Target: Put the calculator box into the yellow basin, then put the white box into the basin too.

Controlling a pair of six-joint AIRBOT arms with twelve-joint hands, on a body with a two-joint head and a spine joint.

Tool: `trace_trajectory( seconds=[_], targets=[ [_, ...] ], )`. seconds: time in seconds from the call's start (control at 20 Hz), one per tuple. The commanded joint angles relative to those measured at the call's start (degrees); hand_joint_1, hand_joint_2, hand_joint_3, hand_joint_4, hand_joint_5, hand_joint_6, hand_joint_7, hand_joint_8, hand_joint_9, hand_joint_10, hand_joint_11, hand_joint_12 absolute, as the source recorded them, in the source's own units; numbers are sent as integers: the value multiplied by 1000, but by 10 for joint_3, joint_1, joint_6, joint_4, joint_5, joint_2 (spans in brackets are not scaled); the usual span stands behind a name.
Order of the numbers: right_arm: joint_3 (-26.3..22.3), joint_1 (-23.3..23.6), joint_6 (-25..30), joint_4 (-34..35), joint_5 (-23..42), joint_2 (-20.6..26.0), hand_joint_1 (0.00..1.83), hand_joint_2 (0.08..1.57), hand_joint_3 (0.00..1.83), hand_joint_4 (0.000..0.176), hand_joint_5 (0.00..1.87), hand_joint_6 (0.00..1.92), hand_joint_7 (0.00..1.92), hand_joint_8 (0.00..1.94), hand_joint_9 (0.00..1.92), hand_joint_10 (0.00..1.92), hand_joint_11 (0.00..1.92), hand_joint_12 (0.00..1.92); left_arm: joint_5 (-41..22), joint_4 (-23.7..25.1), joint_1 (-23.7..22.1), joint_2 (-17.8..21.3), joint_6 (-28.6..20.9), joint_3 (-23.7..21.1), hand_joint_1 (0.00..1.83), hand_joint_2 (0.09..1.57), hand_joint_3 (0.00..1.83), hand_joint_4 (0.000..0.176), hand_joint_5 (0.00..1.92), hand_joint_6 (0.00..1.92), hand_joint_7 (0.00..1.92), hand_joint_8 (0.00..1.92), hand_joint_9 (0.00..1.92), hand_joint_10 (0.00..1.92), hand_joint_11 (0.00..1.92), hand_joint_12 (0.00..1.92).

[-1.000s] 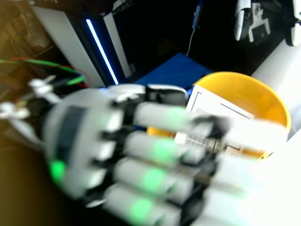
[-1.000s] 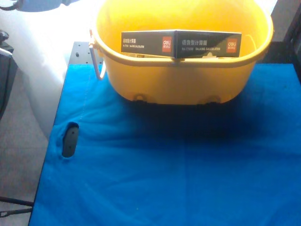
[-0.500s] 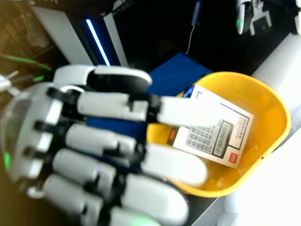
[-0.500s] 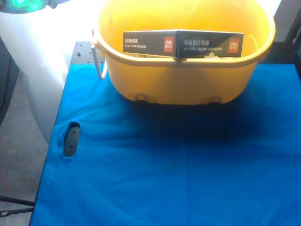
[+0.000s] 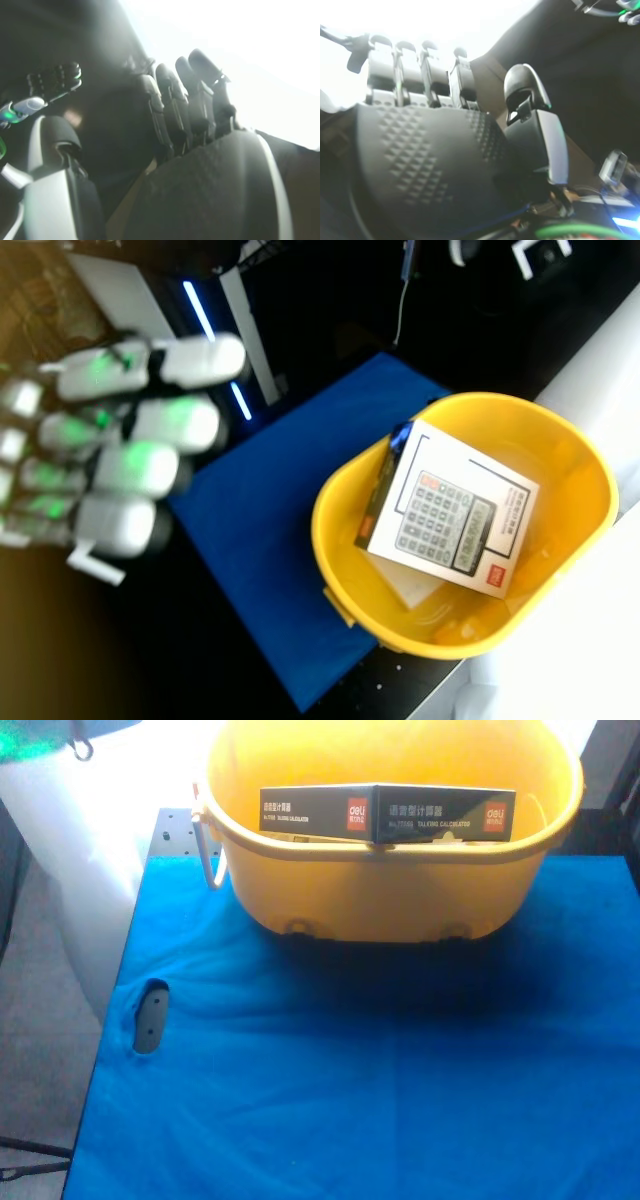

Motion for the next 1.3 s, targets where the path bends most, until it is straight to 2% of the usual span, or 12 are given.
trace_trajectory(
  seconds=[0.0, 0.2, 0.35, 0.45, 0.5, 0.65, 0.75, 0.95, 1.0, 1.1, 1.15, 1.25],
  targets=[
    [-4, -11, 4, 7, -110, 3, 0, 1386, 22, 89, 186, 9, 121, 4, 0, 0, 0, 0, -94, -1, 3, 4, 2, -5, 728, 1011, 13, 0, 655, 31, 603, 38, 261, 868, 84, 1592],
    [-34, -63, 3, 54, -146, 3, 0, 1387, 21, 89, 186, 8, 121, 3, 0, 0, 0, 0, -181, -15, 67, 29, 3, -35, 702, 1067, 23, 0, 632, 49, 679, 110, 392, 899, 247, 1503],
    [-36, -63, 3, 65, -146, 2, 0, 1388, 20, 89, 186, 8, 121, 3, 0, 0, 0, 0, -262, -46, 132, 38, 2, -46, 795, 1116, 8, 0, 655, 222, 640, 595, 486, 980, 231, 1484],
    [-36, -63, 3, 80, -146, -2, 0, 1388, 19, 89, 186, 7, 121, 3, 0, 0, 0, 0, -277, -56, 143, 32, 3, -45, 398, 1311, 27, 0, 24, 806, 112, 1267, 180, 1496, 73, 1717],
    [-35, -63, 4, 82, -146, -2, 0, 1388, 19, 89, 186, 7, 121, 3, 0, 0, 0, 0, -276, -56, 143, 27, 3, -42, 398, 1311, 27, 0, 24, 806, 112, 1267, 180, 1496, 73, 1717],
    [-35, -57, 11, 83, -146, 2, 0, 1389, 18, 89, 187, 7, 121, 2, 0, 0, 0, 0, -287, -59, 144, 19, 2, -39, 378, 1313, 0, 0, 223, 1165, 291, 1238, 245, 1416, 94, 1675],
    [-30, -49, 11, 82, -146, 1, 0, 1389, 17, 89, 187, 6, 122, 2, 0, 0, 0, 0, -317, -72, 168, 15, -12, -39, 193, 1369, 11, 0, 328, 1055, 388, 1155, 326, 1376, 114, 1671],
    [-27, -27, 11, 51, -146, 9, 0, 1389, 16, 89, 187, 6, 122, 2, 0, 0, 0, 0, -376, -118, 232, 5, -69, -36, 89, 1229, 0, 0, 129, 651, 138, 539, 20, 880, 3, 1379],
    [-27, -23, 11, 43, -146, 10, 0, 1390, 15, 89, 187, 5, 122, 2, 0, 0, 0, 0, -376, -119, 234, 1, -72, -35, 426, 1174, 0, 0, 22, 343, 148, 252, 30, 805, 0, 1344],
    [-28, -20, 11, 35, -146, 10, 0, 1390, 15, 89, 187, 5, 122, 2, 0, 0, 0, 0, -376, -119, 237, -9, -73, -27, 410, 1190, 0, 0, 4, 81, 75, 127, 25, 588, 0, 1184],
    [-29, -16, 11, 33, -146, 9, 0, 1390, 15, 89, 187, 5, 122, 1, 0, 0, 0, 0, -376, -113, 236, -9, -77, -26, 472, 1233, 3, 39, 240, 464, 312, 37, 397, 330, 75, 1309],
    [-33, -12, 11, 25, -146, 8, 0, 1390, 14, 89, 187, 5, 122, 1, 0, 0, 0, 0, -376, -99, 228, -8, -71, -27, 514, 1235, 0, 43, 135, 828, 338, 7, 472, 247, 105, 1307]
  ],
)
